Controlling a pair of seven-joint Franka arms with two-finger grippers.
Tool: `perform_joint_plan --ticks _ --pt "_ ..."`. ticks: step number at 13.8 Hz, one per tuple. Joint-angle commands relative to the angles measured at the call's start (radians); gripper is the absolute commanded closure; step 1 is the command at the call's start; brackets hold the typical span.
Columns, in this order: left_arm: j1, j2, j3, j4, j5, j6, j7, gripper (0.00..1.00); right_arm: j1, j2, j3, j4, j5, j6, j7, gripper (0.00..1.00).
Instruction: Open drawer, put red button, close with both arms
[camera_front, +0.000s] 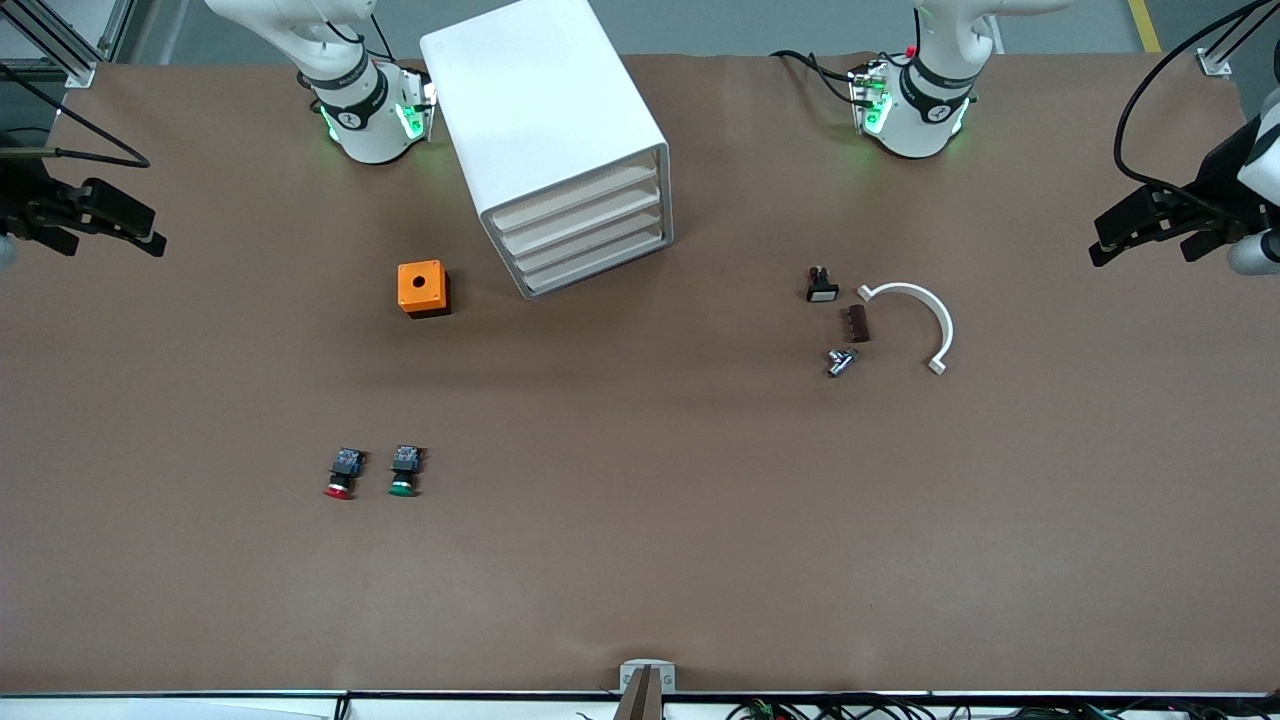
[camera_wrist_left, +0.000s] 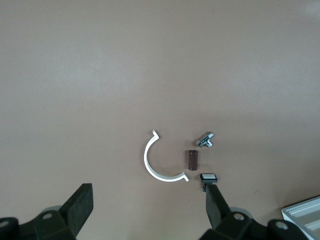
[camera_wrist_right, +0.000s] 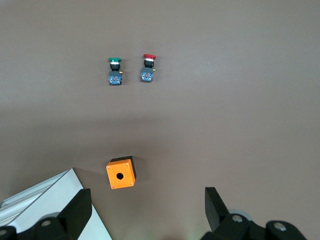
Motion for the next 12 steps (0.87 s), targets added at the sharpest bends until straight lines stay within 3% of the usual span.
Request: perform_joint_plan --ticks 1,5,12 --pt "0.002 0.005 -0.003 0.014 0.009 -0.013 0.008 0.01 -0.005 -0.031 0.004 -0.03 0.014 0.009 0.015 0.0" --pt "0.012 0.033 -0.003 0.02 -0.002 -0.012 0.022 0.01 -0.006 -0.031 0.004 -0.03 0.014 0.009 0.014 0.0" --pt "0.022 0.044 0.018 0.019 -0.362 -0.018 0.005 0.01 -0.011 -0.022 0.001 -0.02 0.014 -0.003 0.02 0.0"
